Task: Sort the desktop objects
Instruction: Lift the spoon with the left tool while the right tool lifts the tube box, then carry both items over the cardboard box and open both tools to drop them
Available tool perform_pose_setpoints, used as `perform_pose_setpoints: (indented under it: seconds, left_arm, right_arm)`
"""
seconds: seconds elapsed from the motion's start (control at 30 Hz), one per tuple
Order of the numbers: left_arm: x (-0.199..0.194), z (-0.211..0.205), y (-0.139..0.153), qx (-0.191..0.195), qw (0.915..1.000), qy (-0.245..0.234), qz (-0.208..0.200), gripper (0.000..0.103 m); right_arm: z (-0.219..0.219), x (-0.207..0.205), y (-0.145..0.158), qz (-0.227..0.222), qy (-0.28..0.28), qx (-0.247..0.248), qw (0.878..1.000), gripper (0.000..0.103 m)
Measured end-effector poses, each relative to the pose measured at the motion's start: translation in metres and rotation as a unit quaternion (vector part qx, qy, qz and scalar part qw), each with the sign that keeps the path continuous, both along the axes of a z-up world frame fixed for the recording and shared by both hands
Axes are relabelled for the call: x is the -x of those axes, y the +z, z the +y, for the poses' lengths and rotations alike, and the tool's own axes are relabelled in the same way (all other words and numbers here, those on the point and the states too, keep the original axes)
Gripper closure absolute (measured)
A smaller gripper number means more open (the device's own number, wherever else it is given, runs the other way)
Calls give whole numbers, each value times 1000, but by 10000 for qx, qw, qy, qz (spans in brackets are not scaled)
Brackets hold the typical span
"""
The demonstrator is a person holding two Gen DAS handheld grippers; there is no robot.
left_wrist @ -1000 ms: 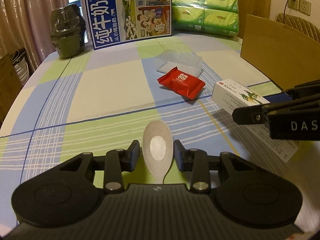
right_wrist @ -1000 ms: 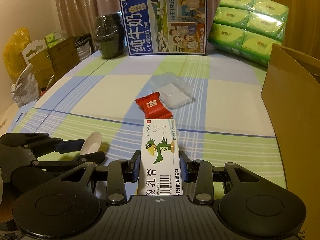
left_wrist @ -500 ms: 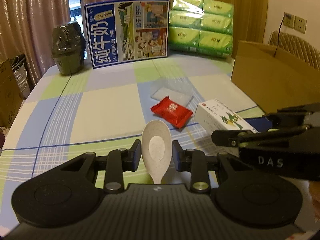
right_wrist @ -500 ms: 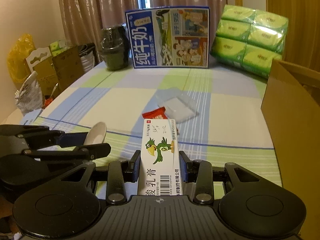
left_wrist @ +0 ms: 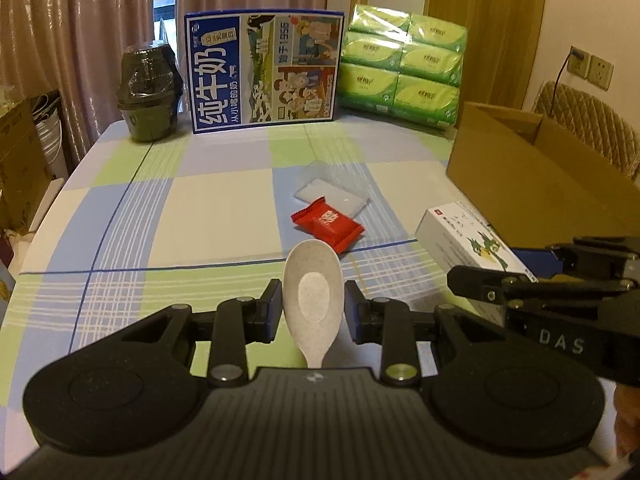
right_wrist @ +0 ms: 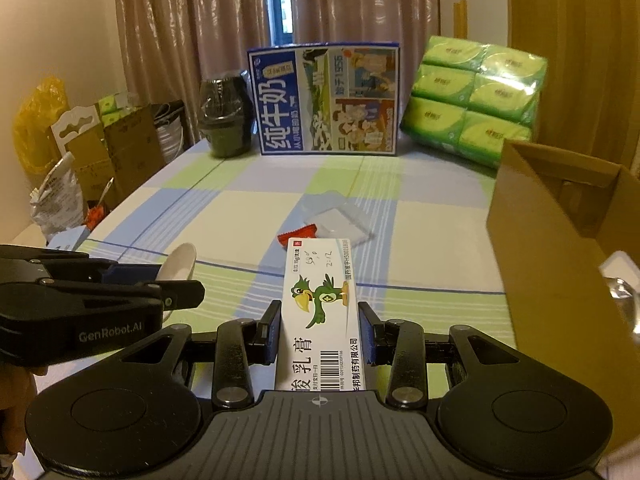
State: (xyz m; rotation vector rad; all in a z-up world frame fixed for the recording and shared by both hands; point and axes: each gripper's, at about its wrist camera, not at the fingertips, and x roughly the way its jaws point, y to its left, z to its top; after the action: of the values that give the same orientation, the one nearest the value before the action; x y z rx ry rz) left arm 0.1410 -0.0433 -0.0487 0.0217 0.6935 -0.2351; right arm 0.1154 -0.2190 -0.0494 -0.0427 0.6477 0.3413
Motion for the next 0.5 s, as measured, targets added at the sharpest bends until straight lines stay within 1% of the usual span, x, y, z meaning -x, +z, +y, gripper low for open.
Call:
perform_pose_setpoints:
  seconds: [0.13,0.27,0.4,0.5]
  left_arm:
    - [18,-6,11,51,10000,13,-10,76]
    - [34,-16,25,124,9999,-30,-26,76]
    - [49,-32,48,168,9996,-149,-151,76]
    - [58,-49,70,207,9989,-278,-311,76]
  right_arm:
    - [-11,16,13,-83,-60,11,9999,68]
    - [-27,31,34,-187,-187,-63,9996,68]
    - [-47,46,62,-404,-299,-82,9987,68]
    - [-66,59,81,-501,-427,-121,9978,68]
